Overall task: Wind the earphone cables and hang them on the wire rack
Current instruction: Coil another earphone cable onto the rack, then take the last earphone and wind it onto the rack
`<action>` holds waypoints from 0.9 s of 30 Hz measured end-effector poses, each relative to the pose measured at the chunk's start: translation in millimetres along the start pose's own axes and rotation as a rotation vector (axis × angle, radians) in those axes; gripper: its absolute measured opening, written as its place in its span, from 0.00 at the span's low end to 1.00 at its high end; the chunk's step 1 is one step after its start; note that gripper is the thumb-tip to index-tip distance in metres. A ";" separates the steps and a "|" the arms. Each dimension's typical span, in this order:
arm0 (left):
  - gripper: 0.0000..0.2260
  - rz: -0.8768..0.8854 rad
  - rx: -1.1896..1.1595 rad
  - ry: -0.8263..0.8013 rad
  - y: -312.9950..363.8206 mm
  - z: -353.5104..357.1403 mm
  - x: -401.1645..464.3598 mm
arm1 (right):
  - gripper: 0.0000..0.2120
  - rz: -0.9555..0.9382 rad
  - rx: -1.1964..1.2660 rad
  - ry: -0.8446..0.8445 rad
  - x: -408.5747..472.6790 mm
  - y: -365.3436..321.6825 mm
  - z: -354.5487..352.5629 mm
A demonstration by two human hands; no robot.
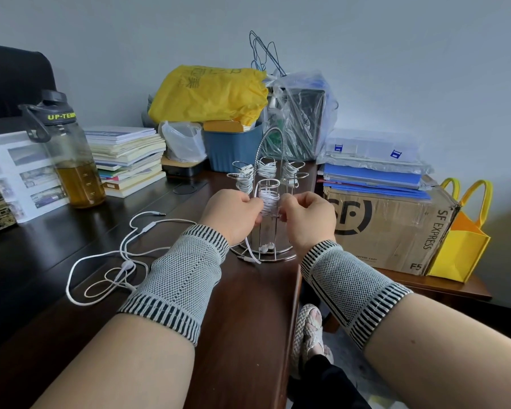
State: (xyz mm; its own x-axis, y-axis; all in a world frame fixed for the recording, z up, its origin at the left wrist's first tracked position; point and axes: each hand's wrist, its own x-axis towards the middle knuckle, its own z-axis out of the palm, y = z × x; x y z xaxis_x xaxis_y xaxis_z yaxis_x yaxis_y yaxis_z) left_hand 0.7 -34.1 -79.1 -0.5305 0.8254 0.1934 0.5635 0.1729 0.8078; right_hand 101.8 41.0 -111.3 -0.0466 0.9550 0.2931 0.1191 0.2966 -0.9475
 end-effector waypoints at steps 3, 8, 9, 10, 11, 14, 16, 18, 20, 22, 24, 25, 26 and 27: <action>0.15 0.015 0.032 0.009 -0.3 -0.8 -0.3 | 0.10 -0.031 0.080 0.017 0.1 -5.2 0.4; 0.14 0.021 0.064 -0.019 0.0 -0.3 -0.1 | 0.13 -0.083 0.150 -0.034 1.1 -14.9 1.2; 0.14 0.027 0.074 -0.022 0.1 -0.4 -0.1 | 0.13 -0.096 0.138 -0.046 1.1 -16.0 0.4; 0.15 0.030 0.084 -0.025 0.4 -0.6 -0.3 | 0.14 -0.107 0.123 -0.052 1.6 -17.0 -0.5; 0.15 0.033 0.096 -0.028 0.9 -0.7 -0.5 | 0.15 -0.116 0.109 -0.056 2.4 -17.5 -1.5; 0.15 0.037 0.117 -0.038 0.9 -0.7 -0.1 | 0.16 -0.118 0.087 -0.056 5.7 -18.5 -3.5; 0.14 0.041 0.113 -0.044 0.6 -0.4 0.7 | 0.17 -0.115 0.103 -0.061 6.6 -19.7 -4.3; 0.14 0.041 0.110 -0.053 -1.2 -0.1 1.9 | 0.18 -0.122 0.112 -0.087 6.4 -21.0 -5.0; 0.14 0.042 0.101 -0.066 -3.0 0.5 2.7 | 0.19 -0.116 0.102 -0.104 6.7 -21.0 -5.2; 0.15 0.037 0.077 -0.074 -4.4 1.4 3.0 | 0.19 -0.100 0.088 -0.098 8.5 -20.8 -5.6; 0.15 0.033 0.051 -0.073 -5.1 1.9 3.1 | 0.19 -0.089 0.068 -0.098 9.9 -21.8 -5.8; 0.15 0.036 0.046 -0.072 -5.1 2.1 3.3 | 0.18 -0.084 0.061 -0.102 10.3 -22.2 -5.8; 0.15 0.040 0.042 -0.072 -4.6 2.2 3.1 | 0.18 -0.081 0.054 -0.104 10.8 -22.7 -6.1; 0.15 0.043 0.040 -0.071 -4.5 2.5 3.0 | 0.18 -0.079 0.042 -0.105 11.3 -22.3 -6.1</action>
State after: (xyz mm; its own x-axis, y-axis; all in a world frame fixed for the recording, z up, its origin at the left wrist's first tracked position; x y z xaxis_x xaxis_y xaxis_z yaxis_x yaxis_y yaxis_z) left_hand -1.9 -31.1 -83.5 -0.4600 0.8682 0.1860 0.6099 0.1567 0.7768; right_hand 104.7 45.3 -86.1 -0.1584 0.9218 0.3539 0.0690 0.3679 -0.9273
